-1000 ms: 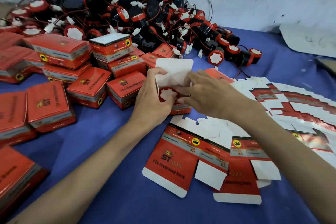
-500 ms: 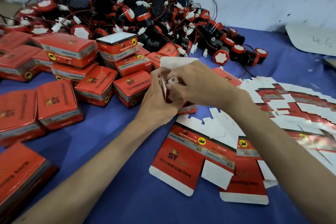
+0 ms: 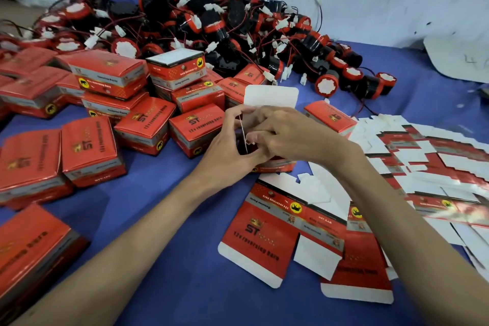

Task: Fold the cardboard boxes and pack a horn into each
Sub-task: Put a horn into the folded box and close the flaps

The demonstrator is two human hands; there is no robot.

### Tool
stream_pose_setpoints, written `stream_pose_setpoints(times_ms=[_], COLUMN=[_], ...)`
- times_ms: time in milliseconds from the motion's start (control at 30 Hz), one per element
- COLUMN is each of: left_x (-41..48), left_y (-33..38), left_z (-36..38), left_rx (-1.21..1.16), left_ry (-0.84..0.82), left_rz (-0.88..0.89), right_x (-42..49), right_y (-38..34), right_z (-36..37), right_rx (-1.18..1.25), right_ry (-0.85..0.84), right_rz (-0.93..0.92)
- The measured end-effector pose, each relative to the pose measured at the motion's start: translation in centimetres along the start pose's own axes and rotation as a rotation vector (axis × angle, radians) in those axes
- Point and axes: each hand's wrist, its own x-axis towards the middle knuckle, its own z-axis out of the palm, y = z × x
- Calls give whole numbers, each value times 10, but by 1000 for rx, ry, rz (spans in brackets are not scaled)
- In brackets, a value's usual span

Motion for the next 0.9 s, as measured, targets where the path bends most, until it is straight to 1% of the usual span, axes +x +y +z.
stream_pose_setpoints(times_ms=[67,100,167,233,267,300,333,367,400,433,467,533,567,600,633,667,700,733,767,800,867,900], left_x=[-4,-4,1,10,14,15,11,5,0,-2,-4,0,3,5,6,6,7,8,9,9,8,7], left_y=[0,-1,0,2,2,3,2,1,1,0,1,4,5,4,3,2,2,2,2,2,3,3], left_z=[-2,-3,-2,4,6,7,8,9,9,9,9,12,13,14,15,15,16,17,17,17,17,17], left_rx=[-21,-45,-110,-156,-137,-104,-71,-32,-19,-61,-120,-214,-231,-209,-165,-105,-54,-20,8,45,133,164], left_ry=[-52,-75,-76,23,92,125,110,69,52,57,78,115,115,115,111,111,116,130,149,165,183,187], left_rz=[14,9,-10,-45,-61,-58,-38,-9,10,25,37,48,32,14,1,-3,5,20,36,52,111,152], right_x=[0,2,1,-3,-4,-5,-6,-7,-9,-13,-19,-31,-37,-43,-47,-49,-50,-49,-48,-45,-42,-42], right_y=[-3,0,1,4,7,10,11,12,12,11,9,17,22,27,31,34,34,34,34,34,35,37], right_z=[4,6,7,8,10,14,16,20,24,27,28,34,35,38,40,43,46,49,52,54,53,53], right_rx=[13,5,-12,-17,-47,-82,-143,-184,-171,-125,-58,60,108,204,378,567,697,722,736,807,1088,1153], right_ry=[74,127,169,141,109,74,24,16,48,129,252,702,891,976,956,842,689,587,544,538,563,588], right_rz=[84,90,65,4,-21,-40,-53,-82,-118,-148,-142,-67,-6,26,50,66,66,59,44,42,67,87])
